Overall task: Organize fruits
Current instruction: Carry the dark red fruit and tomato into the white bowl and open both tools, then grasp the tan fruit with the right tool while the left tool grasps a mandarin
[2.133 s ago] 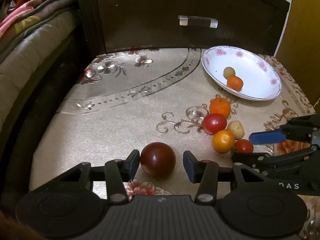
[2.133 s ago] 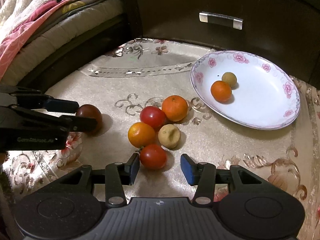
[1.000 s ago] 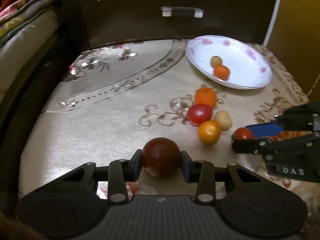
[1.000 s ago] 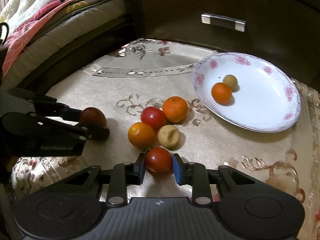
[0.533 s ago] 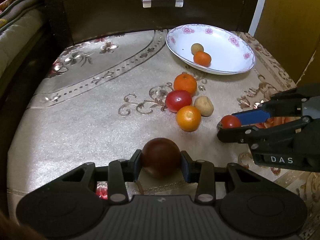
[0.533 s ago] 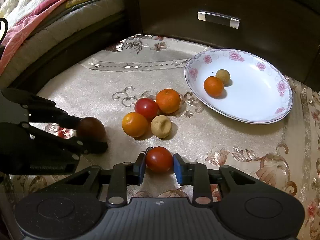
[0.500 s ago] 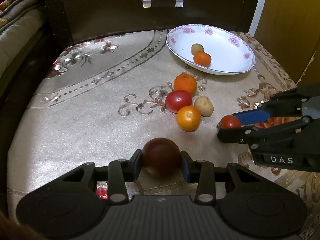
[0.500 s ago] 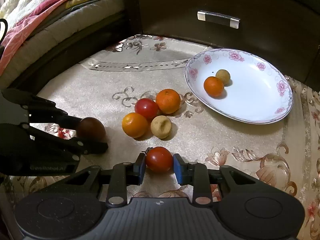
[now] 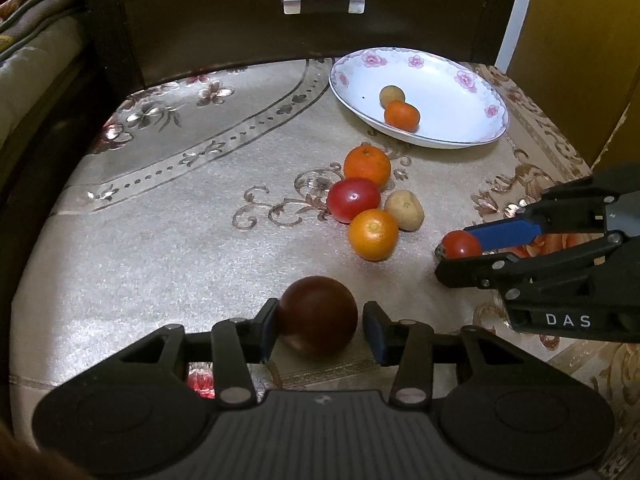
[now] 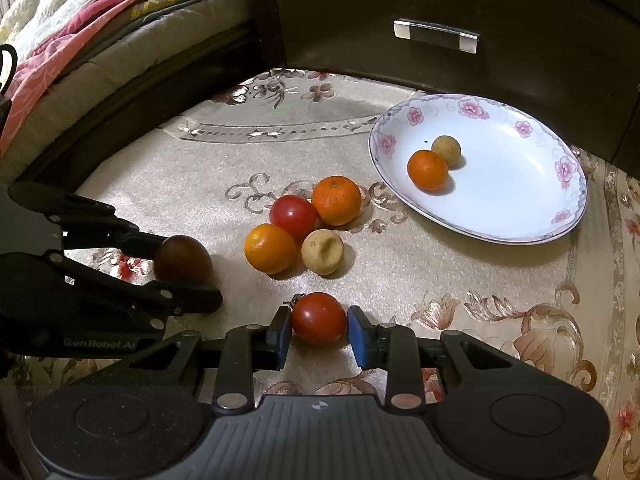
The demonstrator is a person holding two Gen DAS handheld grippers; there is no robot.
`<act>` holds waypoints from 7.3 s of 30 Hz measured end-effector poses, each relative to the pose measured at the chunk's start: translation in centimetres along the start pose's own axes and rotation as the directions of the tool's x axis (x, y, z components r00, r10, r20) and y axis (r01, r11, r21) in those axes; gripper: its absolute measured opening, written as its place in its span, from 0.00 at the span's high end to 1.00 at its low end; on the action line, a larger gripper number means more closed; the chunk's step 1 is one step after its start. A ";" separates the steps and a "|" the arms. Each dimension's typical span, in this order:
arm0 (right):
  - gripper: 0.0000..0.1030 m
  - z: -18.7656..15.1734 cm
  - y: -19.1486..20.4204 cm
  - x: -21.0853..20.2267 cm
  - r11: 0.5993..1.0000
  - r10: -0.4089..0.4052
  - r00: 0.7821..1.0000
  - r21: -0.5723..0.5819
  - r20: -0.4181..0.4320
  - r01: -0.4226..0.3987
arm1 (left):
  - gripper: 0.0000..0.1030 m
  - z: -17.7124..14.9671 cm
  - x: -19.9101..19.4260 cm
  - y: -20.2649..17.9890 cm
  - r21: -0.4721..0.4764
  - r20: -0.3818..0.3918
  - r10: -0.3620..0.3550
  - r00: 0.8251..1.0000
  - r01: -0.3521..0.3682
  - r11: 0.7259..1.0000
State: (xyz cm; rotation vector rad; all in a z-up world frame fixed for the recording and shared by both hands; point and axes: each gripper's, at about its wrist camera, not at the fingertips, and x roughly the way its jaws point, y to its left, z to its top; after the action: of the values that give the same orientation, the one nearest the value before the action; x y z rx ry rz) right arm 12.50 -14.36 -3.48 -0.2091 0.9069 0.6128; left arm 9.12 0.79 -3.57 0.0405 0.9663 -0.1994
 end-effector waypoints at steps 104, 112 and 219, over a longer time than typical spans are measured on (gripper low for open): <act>0.74 5.9 -10.5 1.0 0.962 -0.202 0.966 0.217 0.163 0.164 | 0.54 13.6 6.6 -3.2 0.030 0.176 -0.030 0.984 0.025 0.999; 0.72 6.0 -10.5 0.8 0.962 -0.205 0.964 0.216 0.168 0.167 | 0.54 13.6 6.2 -3.3 0.040 0.192 -0.020 0.981 0.013 0.999; 0.72 3.4 -1.1 3.0 1.000 0.014 0.999 0.008 0.032 -0.014 | 0.53 2.0 0.6 -0.8 0.142 -0.011 -0.084 0.996 0.085 0.986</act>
State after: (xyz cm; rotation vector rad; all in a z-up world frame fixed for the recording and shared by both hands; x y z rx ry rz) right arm 16.80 -12.62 -3.86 -0.1857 0.8807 0.6235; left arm 10.89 -0.34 -2.91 0.1312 0.9582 -0.3462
